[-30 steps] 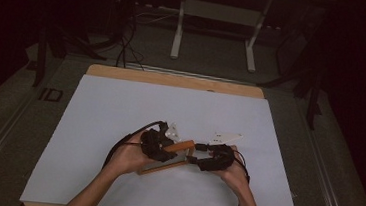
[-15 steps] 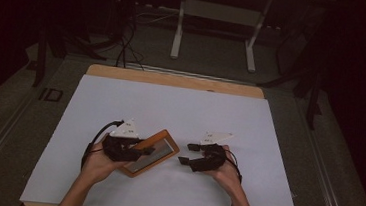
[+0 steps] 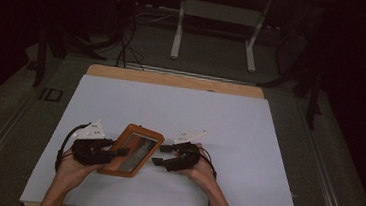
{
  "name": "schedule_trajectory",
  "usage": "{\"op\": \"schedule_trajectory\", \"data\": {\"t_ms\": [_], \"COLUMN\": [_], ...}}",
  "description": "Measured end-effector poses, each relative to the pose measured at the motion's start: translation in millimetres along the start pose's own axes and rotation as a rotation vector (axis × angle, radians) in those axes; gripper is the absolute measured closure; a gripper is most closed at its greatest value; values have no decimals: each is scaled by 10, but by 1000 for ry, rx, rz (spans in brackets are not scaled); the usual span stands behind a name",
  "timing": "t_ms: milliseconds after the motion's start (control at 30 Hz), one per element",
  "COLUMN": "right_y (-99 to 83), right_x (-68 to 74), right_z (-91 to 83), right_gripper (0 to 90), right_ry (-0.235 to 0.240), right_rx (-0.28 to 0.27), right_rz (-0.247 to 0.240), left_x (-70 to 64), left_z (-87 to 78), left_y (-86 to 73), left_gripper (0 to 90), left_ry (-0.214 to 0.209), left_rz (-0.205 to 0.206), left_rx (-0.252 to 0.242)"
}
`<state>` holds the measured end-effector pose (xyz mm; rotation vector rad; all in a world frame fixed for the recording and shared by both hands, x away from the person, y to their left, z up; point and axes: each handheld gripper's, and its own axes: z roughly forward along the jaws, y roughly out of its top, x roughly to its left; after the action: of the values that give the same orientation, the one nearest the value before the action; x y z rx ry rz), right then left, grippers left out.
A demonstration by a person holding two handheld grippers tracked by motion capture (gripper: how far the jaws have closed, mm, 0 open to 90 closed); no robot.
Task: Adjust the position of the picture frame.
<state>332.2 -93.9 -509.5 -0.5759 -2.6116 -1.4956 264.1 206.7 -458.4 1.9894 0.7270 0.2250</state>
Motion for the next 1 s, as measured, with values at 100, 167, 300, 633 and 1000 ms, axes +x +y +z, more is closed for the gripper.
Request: {"op": "schedule_trajectory", "data": {"t_ms": [100, 167, 300, 633, 1000], "right_y": [45, 73, 101, 93, 48], "right_x": [25, 42, 48, 43, -25], "right_z": [114, 188, 271, 259, -188], "right_gripper": [496, 527, 556, 623, 667], "right_ry": [26, 48, 74, 94, -4], "right_rx": [-26, -45, -49, -84, -142], "right_rz": [12, 20, 31, 48, 61], "left_x": [39, 70, 109, 57, -10], "left_z": [-58, -79, -101, -54, 274], "left_y": [-72, -107, -153, -119, -23], "left_gripper": [689, 688, 685, 689, 700], "left_ry": [-1, -4, -11, -2, -48], "left_rz": [-17, -30, -55, -38, -39], "left_rx": [-4, -9, -21, -44, -58]}}
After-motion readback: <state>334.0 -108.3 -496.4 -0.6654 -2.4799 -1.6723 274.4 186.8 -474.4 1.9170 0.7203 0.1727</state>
